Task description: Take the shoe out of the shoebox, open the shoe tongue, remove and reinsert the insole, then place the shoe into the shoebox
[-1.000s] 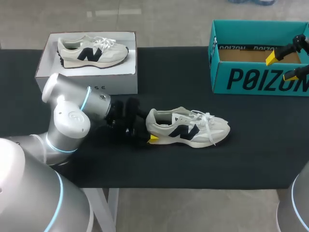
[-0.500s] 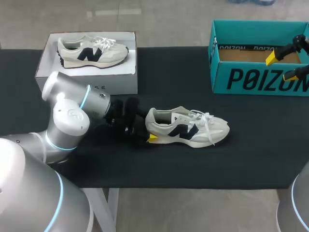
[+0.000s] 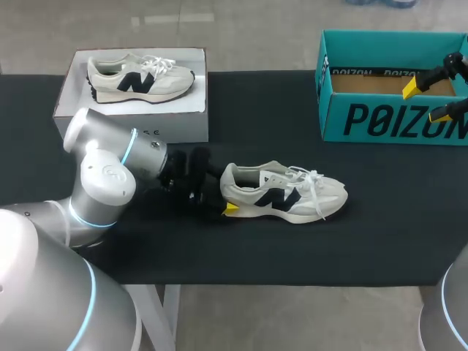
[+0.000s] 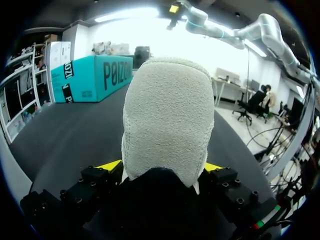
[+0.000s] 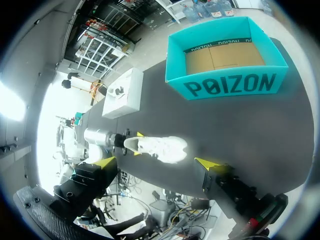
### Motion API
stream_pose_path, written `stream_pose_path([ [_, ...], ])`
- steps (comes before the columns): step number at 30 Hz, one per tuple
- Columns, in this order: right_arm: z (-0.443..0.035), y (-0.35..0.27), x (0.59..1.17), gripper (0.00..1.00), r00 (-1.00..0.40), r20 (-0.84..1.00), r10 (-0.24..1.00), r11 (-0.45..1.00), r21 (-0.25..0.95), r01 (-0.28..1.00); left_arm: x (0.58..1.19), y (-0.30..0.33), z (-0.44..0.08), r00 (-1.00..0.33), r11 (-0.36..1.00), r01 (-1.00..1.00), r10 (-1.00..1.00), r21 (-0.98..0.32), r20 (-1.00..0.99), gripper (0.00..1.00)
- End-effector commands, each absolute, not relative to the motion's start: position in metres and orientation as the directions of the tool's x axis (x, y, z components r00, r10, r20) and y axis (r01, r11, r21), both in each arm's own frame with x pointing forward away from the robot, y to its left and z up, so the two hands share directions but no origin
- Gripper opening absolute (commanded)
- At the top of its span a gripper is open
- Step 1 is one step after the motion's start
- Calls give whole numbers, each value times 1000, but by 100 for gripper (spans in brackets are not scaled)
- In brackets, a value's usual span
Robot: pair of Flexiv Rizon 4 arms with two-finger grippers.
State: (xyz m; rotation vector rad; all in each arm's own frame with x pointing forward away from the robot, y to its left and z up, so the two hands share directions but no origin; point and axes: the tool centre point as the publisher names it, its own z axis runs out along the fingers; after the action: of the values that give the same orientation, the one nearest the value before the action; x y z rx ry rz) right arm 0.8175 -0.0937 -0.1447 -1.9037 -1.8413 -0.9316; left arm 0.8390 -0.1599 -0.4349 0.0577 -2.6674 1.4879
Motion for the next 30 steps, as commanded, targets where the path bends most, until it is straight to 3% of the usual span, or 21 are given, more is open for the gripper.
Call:
stream_pose_path([
  [1,-145,-93,817,100,-48,651,758,-110,200,974,840,-159,-435,-995,527,-75,11,-846,95,0],
  [9,-162,-57,817,100,141,395,908,-176,53,983,840,-159,-435,-995,527,-75,11,-846,95,0],
  [12,-170,-35,820,100,161,341,926,-190,55,980,840,-159,-435,-995,527,-75,11,-846,95,0],
  [18,-204,6,827,100,173,183,968,-184,43,982,840,-159,-435,-995,527,-75,11,-846,95,0],
  [26,-238,62,840,100,94,126,988,-94,-6,996,840,-159,-435,-995,527,-75,11,-846,95,0],
  [30,-253,75,844,100,116,-18,993,-116,-18,993,840,-159,-435,-995,527,-75,11,-846,95,0],
])
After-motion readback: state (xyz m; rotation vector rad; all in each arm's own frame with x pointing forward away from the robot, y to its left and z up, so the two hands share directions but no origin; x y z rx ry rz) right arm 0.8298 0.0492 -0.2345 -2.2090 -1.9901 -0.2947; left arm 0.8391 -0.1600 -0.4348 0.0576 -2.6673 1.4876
